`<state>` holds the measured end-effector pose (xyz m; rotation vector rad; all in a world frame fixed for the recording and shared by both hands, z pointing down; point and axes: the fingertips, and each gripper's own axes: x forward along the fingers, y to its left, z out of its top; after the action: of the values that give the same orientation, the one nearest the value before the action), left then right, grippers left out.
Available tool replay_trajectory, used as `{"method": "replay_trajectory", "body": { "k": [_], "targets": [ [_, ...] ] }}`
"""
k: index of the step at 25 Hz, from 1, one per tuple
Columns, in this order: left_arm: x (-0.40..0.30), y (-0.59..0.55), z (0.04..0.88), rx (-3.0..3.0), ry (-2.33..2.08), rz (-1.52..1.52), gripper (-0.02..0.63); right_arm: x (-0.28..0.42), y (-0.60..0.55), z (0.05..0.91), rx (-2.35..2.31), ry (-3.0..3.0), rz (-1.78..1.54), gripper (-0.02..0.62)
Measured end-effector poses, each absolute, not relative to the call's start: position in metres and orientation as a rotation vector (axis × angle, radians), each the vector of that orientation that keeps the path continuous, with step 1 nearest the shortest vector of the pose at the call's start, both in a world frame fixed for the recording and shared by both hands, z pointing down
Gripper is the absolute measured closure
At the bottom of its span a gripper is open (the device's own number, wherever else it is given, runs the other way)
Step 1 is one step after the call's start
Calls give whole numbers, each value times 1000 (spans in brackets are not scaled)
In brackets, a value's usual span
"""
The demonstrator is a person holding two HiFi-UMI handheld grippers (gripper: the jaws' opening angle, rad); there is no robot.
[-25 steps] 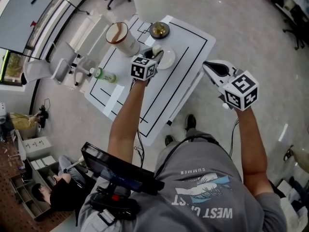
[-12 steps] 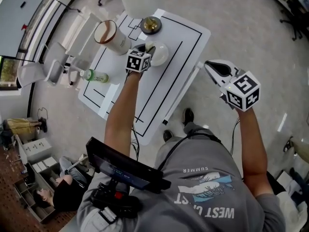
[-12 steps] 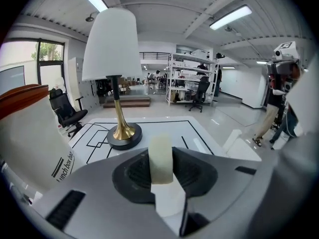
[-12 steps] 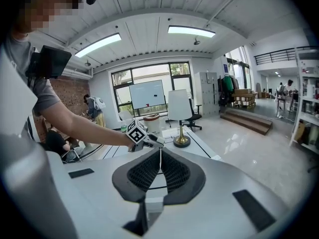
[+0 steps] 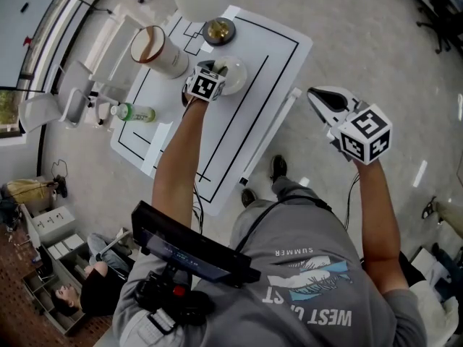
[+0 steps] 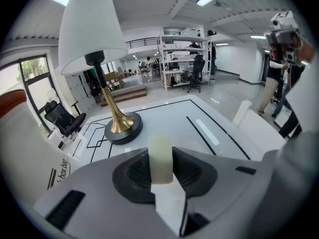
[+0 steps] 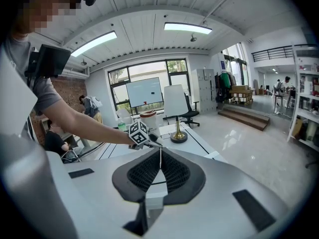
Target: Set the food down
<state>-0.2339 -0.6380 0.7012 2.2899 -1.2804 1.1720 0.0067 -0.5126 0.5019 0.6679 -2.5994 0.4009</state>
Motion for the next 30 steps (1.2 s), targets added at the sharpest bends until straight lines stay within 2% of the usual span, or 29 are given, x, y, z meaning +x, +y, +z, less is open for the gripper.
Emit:
{"method": "replay_trajectory", "body": {
  "k": [14, 30],
  "targets": [
    [-250, -640, 733, 2292, -1244, 1608, 508, 10, -519, 516, 678, -2568, 439, 589],
    [-236, -644, 749, 2376, -1047, 2142, 508, 11, -518, 525, 681, -2546, 478, 589]
  ]
}}
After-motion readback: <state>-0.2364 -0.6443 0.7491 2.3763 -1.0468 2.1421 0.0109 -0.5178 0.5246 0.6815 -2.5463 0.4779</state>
